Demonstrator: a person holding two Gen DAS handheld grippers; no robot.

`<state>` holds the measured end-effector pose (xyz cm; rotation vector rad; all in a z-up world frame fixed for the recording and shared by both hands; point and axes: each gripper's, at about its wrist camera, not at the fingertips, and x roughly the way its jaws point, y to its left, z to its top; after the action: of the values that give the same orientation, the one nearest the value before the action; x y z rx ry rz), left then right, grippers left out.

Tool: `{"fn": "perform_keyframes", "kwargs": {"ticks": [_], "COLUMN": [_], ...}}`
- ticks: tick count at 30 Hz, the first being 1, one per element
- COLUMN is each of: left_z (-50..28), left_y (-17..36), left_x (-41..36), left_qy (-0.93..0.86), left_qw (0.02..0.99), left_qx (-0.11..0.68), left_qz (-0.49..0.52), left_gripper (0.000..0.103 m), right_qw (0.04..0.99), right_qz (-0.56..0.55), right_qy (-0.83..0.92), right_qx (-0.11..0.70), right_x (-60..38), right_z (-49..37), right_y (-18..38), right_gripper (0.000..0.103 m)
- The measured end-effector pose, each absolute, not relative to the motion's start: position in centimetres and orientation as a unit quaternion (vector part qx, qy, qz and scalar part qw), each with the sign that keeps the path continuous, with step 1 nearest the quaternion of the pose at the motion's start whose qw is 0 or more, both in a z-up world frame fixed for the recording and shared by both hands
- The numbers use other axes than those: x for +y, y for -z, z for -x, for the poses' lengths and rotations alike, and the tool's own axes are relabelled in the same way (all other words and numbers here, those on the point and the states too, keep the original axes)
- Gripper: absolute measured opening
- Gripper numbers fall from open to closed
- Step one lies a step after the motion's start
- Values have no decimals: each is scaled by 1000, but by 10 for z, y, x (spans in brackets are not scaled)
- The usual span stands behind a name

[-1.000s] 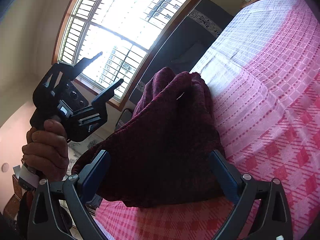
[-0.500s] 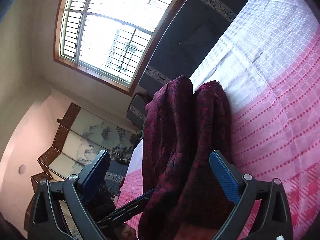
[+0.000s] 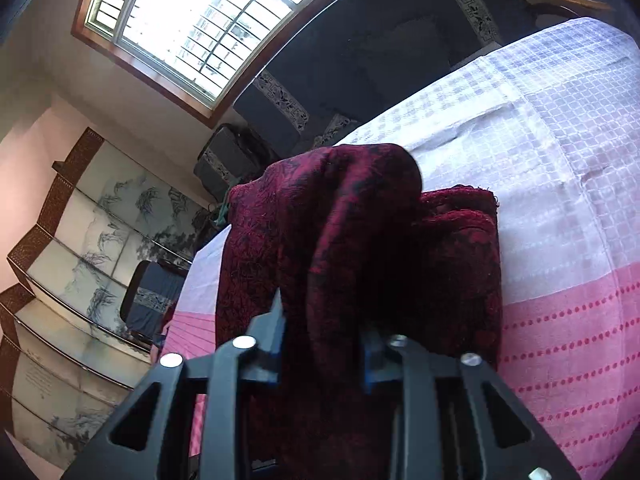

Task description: Fold small clothes

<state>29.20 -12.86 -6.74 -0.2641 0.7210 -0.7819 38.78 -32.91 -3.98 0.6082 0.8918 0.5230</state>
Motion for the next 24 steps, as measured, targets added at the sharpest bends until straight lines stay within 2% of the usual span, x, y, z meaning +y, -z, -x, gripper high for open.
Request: {"fn": "perform_keyframes", "kwargs": {"ticks": [6, 11, 14, 18, 20, 22, 24], "left_z": [-291, -288, -288, -294, -293, -292, -294], "left_y": [62, 75, 74, 75, 78, 78, 79], "left_x": [-103, -113, -114, -114, -113, -112, -110], "left_qy": [383, 375, 374, 373, 372, 371, 371], "left_qw": [839, 847, 848, 844, 844, 843, 844], "left_qx": [336, 348, 349, 353, 353, 354, 354], "left_qz": [194, 145, 141, 153, 159, 162, 161], "left_gripper": [53, 53, 53, 53, 53, 53, 53], "right_qw": [858, 833, 830, 824, 832, 841, 832], "right_qz": [-269, -294, -307, -361, -363, -355, -354], "right_qy": [-271, -231, -234, -236, -218, -192, -187], "right_qx": [342, 407, 402, 367, 359, 362, 384], "right_x": [-352, -381, -382, -401, -413, -422, -426], "right_z": [-356, -368, -363, -357, -354, -356, -362], "right_y": [-3, 55, 66, 61, 55, 53, 57], "right_gripper": [16, 16, 17, 36, 64, 72, 73]}}
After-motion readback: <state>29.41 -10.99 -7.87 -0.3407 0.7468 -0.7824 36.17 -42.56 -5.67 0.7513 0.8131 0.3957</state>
